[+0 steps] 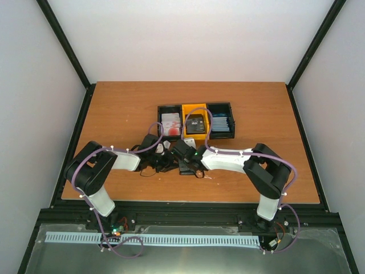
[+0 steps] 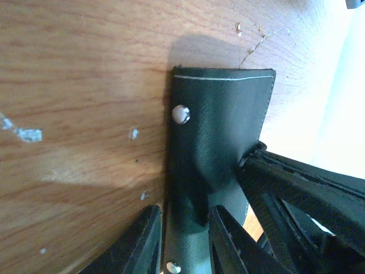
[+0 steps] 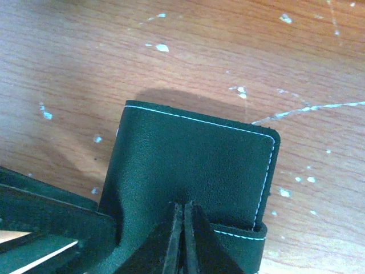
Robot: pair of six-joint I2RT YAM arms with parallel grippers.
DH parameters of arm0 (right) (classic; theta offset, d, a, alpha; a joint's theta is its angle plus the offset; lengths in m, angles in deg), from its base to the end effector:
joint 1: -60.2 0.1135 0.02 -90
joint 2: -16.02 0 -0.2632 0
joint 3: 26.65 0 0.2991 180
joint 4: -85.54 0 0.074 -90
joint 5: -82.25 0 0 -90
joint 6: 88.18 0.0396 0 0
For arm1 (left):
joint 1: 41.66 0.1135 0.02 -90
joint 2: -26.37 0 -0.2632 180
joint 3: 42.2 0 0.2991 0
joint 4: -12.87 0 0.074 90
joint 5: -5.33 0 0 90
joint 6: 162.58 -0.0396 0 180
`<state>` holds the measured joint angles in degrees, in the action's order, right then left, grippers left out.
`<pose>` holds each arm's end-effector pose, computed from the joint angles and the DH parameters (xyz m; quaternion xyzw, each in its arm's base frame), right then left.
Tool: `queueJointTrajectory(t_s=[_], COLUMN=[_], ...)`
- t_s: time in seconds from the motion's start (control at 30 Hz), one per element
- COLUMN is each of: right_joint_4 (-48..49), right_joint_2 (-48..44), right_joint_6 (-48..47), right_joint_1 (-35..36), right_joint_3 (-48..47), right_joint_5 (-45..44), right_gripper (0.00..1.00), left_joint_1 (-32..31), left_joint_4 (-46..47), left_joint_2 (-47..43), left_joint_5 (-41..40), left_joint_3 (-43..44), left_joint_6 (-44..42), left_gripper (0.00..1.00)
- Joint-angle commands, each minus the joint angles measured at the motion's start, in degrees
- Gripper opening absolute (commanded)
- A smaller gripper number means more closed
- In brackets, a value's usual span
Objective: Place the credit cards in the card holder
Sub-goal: Close the card holder at the center of the board.
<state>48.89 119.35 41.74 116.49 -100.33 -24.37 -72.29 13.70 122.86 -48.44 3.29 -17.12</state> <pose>0.2234 0.3145 0.1191 -0.1085 0.9628 0.0568 0.2410 0.2512 -0.1760 0.0612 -0.0887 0.8955 -0.4346 0.0371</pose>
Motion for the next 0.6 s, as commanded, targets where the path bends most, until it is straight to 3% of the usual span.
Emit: queueJointTrajectory(t_s=[0.0,0.3,0.57], right_joint_4=[-3.15,-2.44,-1.86], right_joint_2=[-2.3,-3.91,0.06], right_joint_6=[0.82,1.4,1.12], right_joint_1=[-0.13,-0.31,-0.31], right_joint_3=[-0.27,0.56,0.35], right_joint_5=[-3.93,-3.67,-3.11], right_gripper=[0.03,0.03,0.03], left_joint_1=[0.33,0.38,0.34], left_joint_4=[-4.84,-4.76,-4.98], left_joint_2=[1.47,1.45,1.28], left_joint_5=[-2.12,-2.13,-2.21], left_joint_3=[-0.95,-1.02,-0.95], left_joint_6=[-0.08,-0.09,-0.05], left_gripper=[0.26,0.26,0.26])
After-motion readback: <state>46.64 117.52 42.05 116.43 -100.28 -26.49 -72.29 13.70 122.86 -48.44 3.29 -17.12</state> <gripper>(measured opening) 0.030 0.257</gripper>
